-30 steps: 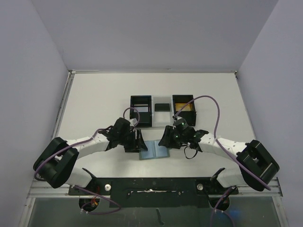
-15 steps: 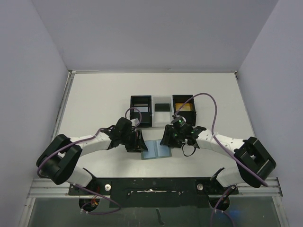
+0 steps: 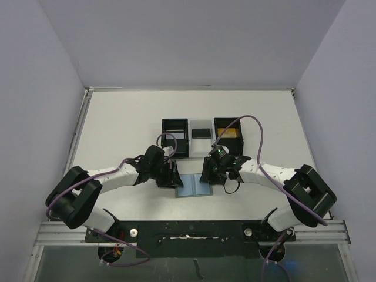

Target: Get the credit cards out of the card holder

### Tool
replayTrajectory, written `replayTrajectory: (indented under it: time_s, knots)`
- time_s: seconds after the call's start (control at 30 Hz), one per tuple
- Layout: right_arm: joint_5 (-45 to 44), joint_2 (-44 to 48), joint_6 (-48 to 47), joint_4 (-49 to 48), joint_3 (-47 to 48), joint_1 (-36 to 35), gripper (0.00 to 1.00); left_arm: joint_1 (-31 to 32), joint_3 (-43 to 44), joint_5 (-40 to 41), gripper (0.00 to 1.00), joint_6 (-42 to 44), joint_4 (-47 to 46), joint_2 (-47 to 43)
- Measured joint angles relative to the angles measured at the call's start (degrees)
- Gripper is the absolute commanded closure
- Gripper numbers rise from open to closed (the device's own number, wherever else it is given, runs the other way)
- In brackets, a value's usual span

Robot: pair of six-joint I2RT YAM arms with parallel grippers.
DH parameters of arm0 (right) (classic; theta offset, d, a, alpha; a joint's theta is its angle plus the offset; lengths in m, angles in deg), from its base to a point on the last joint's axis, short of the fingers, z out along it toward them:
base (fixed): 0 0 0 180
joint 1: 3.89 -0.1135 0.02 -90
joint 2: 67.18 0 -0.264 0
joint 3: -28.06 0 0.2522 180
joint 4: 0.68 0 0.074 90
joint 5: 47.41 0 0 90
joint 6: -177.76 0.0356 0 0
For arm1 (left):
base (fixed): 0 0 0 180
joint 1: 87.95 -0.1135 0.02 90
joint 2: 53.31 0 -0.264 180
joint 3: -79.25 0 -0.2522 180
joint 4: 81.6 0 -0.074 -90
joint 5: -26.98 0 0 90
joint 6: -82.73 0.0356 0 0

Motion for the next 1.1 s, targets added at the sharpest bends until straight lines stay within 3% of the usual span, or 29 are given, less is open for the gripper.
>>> replayTrajectory:
  time_s: [0.23, 0.47, 0.6, 0.9, 1.1]
  knots:
    - [0.57, -0.96, -0.72, -0.28, 0.85, -0.22, 0.78, 0.31, 0.15, 0.15, 0.68, 0.46, 0.33, 1.16]
    - [6.32, -1.77, 0.63, -7.72, -0.44, -0.96, 0.83, 1.68, 1.73, 0.00, 0.71, 0.46, 0.20, 2.93]
    - [5.97, -1.77, 0.96, -7.37, -0.39, -0.96, 0.72, 1.70, 1.92, 0.63, 0.71, 0.50, 0.50, 2.93]
    - [-2.95, 0.66, -0.98, 4.33, 4.37, -0.96, 0.43, 1.73, 2.45, 1.79, 0.70, 0.59, 1.49, 2.91]
    - [-4.20, 1.18, -1.40, 6.64, 4.57, -0.96, 0.39, 1.73, 3.43, 1.95, 0.70, 0.83, 2.03, 2.91]
